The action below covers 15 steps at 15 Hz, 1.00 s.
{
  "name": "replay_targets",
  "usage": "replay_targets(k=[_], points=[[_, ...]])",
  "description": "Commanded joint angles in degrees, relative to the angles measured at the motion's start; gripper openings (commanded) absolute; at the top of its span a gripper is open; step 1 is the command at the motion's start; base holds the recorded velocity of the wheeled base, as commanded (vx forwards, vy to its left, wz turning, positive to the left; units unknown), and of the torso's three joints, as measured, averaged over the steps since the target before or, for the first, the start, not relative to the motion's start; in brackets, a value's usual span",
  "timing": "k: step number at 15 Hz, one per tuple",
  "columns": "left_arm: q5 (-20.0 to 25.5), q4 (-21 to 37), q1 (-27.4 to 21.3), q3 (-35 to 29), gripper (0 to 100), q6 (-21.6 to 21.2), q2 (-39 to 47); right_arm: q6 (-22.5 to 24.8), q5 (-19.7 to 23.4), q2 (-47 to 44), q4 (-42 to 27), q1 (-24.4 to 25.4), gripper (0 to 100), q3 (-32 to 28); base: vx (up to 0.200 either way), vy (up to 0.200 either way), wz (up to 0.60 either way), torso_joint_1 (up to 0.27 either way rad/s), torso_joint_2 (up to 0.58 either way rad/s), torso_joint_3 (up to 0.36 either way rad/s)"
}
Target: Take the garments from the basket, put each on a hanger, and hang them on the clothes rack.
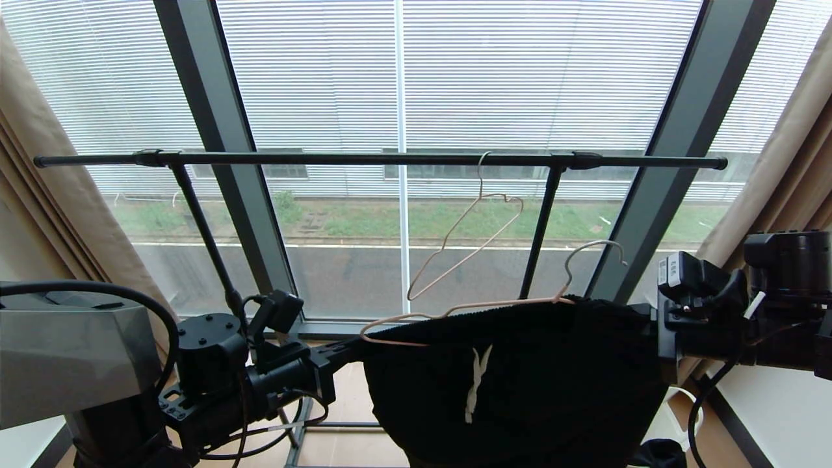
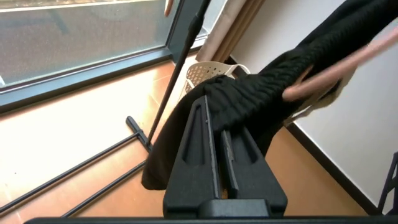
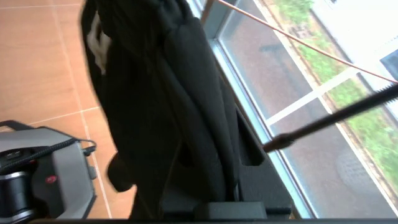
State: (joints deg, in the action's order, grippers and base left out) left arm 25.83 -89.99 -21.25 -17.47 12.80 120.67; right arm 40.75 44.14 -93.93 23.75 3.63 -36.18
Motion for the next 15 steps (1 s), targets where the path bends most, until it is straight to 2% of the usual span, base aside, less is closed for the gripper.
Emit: replay_targets(k=[1,3,6,9,14,15], points=[[-0.08,-0.01,0.33,0.07,0,0.03,0.09,0.03,-0.37,-0.29,0.16,-0.64,0,0.50,0.000,0.000,0.00,0.000,0.00,0.000],[-0.08,-0.01,0.33,0.07,0,0.03,-0.09,0.56,-2.66,-0.38,0.16,-0.64,0,0.94,0.000,0.000,0.00,0.000,0.00,0.000],[-0.08,-0.01,0.51,0.15,0,0.03,-0.53,0.91,-3.01,-1.43,0.16,-0.47,0,1.73,0.000,0.000,0.00,0.000,0.00,0.000],[-0.08,-0.01,0.51,0.15,0,-0.06,-0.70,0.91,-5.47,-3.81,1.30,-0.29,0,1.73,0.000,0.000,0.00,0.000,0.00,0.000],[-0.08,-0.01,0.95,-0.90,0,-0.14,-3.34,0.73,-5.65,-7.94,3.94,1.03,0,1.64,0.000,0.000,0.00,0.000,0.00,0.000],[-0.08,3.77,0.95,-2.57,0,-0.14,-5.54,0.64,-6.17,-8.29,4.82,1.38,0,1.73,0.000,0.000,0.00,0.000,0.00,0.000]])
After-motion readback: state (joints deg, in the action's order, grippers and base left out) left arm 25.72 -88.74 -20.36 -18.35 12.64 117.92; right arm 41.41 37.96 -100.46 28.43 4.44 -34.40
